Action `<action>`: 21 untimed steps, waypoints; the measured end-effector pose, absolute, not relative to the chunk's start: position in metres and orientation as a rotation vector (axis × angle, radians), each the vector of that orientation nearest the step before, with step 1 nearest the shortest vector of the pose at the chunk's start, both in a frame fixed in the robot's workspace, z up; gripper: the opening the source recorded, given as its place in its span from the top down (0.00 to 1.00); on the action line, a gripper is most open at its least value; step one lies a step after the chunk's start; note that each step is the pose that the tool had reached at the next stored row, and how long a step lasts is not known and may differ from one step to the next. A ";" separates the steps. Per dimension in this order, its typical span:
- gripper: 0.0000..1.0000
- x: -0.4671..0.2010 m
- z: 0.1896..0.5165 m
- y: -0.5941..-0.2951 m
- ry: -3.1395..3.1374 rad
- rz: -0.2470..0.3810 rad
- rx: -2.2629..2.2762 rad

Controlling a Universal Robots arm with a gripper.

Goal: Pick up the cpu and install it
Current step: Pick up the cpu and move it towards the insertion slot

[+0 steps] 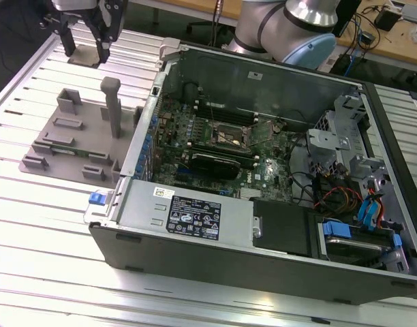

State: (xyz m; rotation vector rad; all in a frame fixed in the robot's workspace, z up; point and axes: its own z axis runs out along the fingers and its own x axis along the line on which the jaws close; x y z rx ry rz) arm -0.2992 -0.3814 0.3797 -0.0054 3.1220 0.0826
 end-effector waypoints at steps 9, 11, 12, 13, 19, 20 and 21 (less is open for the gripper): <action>0.46 -0.270 0.380 -0.381 3.122 0.083 -0.006; 0.46 -0.262 0.380 -0.381 3.122 0.083 -0.005; 0.46 -0.258 0.380 -0.381 3.122 0.083 -0.005; 0.46 -0.254 0.380 -0.381 3.122 0.083 -0.005; 0.46 -0.231 0.380 -0.382 3.122 0.083 -0.005; 0.46 -0.227 0.380 -0.382 3.122 0.083 -0.006; 0.46 -0.222 0.380 -0.382 3.122 0.083 -0.006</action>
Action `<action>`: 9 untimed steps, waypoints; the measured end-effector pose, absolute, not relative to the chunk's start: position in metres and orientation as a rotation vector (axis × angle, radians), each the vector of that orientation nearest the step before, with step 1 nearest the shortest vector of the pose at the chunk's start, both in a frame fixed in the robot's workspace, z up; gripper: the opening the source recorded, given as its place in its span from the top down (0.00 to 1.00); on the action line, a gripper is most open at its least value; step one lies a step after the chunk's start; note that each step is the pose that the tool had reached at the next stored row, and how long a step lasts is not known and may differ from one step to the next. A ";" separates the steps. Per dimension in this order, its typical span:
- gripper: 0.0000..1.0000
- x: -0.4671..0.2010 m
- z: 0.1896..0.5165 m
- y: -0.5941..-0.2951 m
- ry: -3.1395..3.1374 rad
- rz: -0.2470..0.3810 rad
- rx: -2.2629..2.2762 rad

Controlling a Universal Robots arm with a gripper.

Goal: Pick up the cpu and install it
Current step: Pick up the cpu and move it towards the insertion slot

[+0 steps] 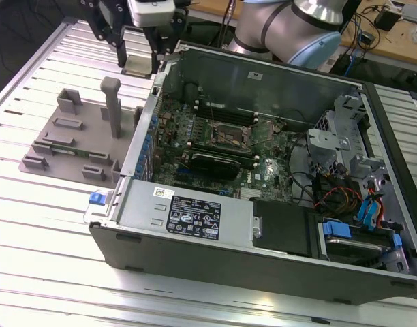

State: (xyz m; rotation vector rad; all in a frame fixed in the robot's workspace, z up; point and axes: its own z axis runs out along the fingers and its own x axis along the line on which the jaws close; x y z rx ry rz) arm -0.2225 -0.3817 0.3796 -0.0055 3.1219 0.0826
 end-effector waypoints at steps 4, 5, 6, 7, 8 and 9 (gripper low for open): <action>0.46 -0.204 0.380 -0.382 3.122 0.083 -0.006; 0.46 -0.201 0.380 -0.382 3.122 0.083 -0.005; 0.46 -0.196 0.380 -0.382 3.122 0.083 -0.005; 0.46 -0.193 0.380 -0.382 3.122 0.083 -0.005; 0.46 -0.190 0.380 -0.382 3.122 0.083 -0.005; 0.46 -0.185 0.380 -0.382 3.122 0.083 -0.006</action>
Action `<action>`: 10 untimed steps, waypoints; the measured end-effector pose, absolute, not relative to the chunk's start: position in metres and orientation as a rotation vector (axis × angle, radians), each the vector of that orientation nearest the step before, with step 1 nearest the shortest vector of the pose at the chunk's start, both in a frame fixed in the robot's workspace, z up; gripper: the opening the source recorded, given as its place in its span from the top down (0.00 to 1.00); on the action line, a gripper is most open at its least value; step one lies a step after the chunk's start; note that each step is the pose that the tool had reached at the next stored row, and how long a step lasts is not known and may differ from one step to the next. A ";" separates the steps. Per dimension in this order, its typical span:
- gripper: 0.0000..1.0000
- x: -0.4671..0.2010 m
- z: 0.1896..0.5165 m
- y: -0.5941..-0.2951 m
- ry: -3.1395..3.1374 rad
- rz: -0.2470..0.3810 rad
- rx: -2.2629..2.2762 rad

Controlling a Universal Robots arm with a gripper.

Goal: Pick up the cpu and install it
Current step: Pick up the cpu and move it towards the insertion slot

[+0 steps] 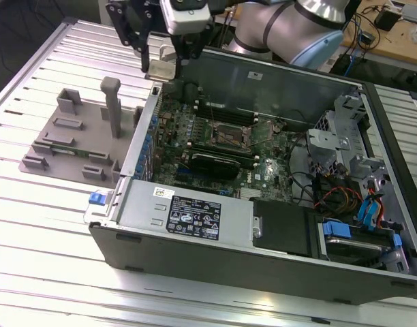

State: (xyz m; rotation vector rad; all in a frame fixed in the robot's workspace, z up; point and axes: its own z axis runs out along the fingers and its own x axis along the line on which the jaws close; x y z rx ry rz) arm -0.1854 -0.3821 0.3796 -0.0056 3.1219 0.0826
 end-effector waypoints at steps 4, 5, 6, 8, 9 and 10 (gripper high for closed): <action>0.46 -0.165 0.380 -0.382 3.122 0.083 -0.005; 0.46 -0.161 0.380 -0.382 3.122 0.083 -0.005; 0.46 -0.154 0.380 -0.383 3.122 0.083 -0.006; 0.46 -0.147 0.380 -0.383 3.122 0.083 -0.005; 0.46 -0.143 0.380 -0.383 3.122 0.083 -0.005; 0.46 -0.139 0.380 -0.383 3.122 0.083 -0.006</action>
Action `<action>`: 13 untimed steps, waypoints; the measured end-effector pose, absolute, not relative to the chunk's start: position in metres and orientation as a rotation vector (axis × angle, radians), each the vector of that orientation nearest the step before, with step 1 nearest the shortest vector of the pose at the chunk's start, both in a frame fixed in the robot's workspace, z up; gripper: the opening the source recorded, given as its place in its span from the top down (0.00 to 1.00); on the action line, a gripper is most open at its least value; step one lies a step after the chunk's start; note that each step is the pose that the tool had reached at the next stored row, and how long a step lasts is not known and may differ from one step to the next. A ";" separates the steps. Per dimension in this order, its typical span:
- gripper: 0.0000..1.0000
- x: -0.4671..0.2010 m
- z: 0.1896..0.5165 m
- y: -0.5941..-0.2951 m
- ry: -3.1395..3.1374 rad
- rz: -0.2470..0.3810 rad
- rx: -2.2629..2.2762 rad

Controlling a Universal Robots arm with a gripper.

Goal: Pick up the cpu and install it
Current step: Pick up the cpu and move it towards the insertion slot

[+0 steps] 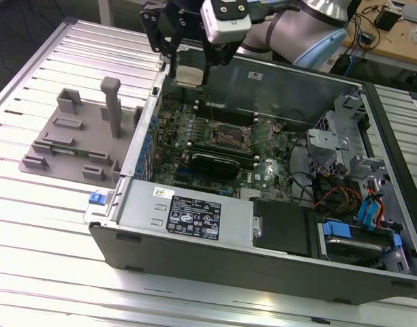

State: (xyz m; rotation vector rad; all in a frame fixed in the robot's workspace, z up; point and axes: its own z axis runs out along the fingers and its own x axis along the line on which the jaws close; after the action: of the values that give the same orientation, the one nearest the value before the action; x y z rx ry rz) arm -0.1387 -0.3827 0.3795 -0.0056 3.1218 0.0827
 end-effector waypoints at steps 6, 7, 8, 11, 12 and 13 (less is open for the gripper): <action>0.46 -0.119 0.380 -0.383 3.122 0.083 -0.005; 0.46 -0.116 0.380 -0.383 3.122 0.083 -0.005; 0.46 -0.113 0.380 -0.383 3.122 0.083 -0.005; 0.46 -0.097 0.380 -0.383 3.122 0.083 -0.005; 0.46 -0.091 0.380 -0.383 3.122 0.083 -0.006; 0.46 -0.088 0.380 -0.383 3.122 0.083 -0.005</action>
State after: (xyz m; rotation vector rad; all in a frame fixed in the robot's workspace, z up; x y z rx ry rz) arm -0.0882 -0.3829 0.3795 -0.0053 3.1218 0.0826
